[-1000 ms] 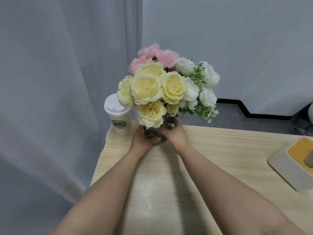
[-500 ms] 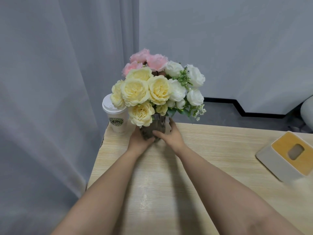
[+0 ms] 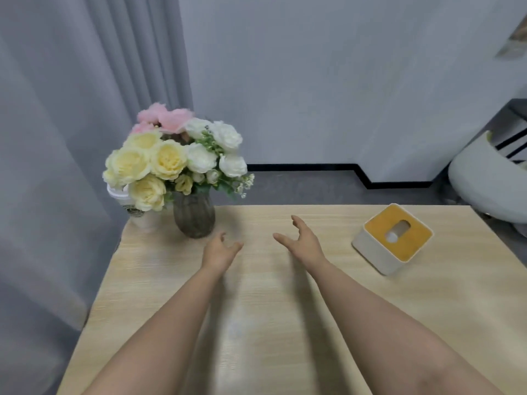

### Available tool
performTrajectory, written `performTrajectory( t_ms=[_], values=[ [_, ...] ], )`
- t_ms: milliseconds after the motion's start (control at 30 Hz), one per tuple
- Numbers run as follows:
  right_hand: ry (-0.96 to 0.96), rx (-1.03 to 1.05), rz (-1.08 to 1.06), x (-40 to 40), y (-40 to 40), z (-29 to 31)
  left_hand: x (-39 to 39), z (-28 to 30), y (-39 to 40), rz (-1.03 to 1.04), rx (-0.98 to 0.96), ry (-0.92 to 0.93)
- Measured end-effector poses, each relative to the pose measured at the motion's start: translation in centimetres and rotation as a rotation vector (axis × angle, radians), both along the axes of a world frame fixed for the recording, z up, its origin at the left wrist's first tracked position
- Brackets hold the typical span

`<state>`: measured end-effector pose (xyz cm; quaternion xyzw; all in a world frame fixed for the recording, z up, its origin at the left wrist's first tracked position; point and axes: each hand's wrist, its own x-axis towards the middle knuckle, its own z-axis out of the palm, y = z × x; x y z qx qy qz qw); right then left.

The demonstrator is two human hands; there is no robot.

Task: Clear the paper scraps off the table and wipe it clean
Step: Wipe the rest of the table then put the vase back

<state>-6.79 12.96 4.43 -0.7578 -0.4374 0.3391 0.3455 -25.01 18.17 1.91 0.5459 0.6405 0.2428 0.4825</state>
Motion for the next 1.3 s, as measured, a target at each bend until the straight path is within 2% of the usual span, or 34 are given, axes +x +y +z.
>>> performTrajectory(
  t_ms=[300, 533, 667, 800, 1033, 1167, 1300],
  values=[
    [-0.035, 0.013, -0.114, 16.1, -6.8, 2.0, 17.4, 2.0, -6.8, -0.141, 0.046, -0.07],
    [-0.103, 0.009, -0.176, 25.7, -8.8, 2.2, 27.6, 2.1, -8.8, -0.216, -0.02, -0.049],
    [-0.121, -0.001, -0.231, 29.8, -8.9, 1.5, 30.8, 1.1, -9.1, -0.18, -0.12, -0.075],
    [-0.133, -0.06, -0.208, 32.2, -8.2, 0.2, 32.5, 0.1, -9.5, -0.136, -0.133, -0.069],
    [-0.111, -0.161, -0.234, 33.9, -6.7, -2.3, 34.4, -1.3, -9.3, -0.098, -0.209, -0.131],
    [-0.118, -0.175, -0.226, 34.4, -6.3, -3.3, 35.8, -2.5, -9.2, -0.085, -0.249, -0.183],
    [-0.087, -0.147, -0.236, 34.5, -6.3, -3.3, 36.8, -3.4, -9.4, 0.012, -0.278, -0.245]
  ],
)
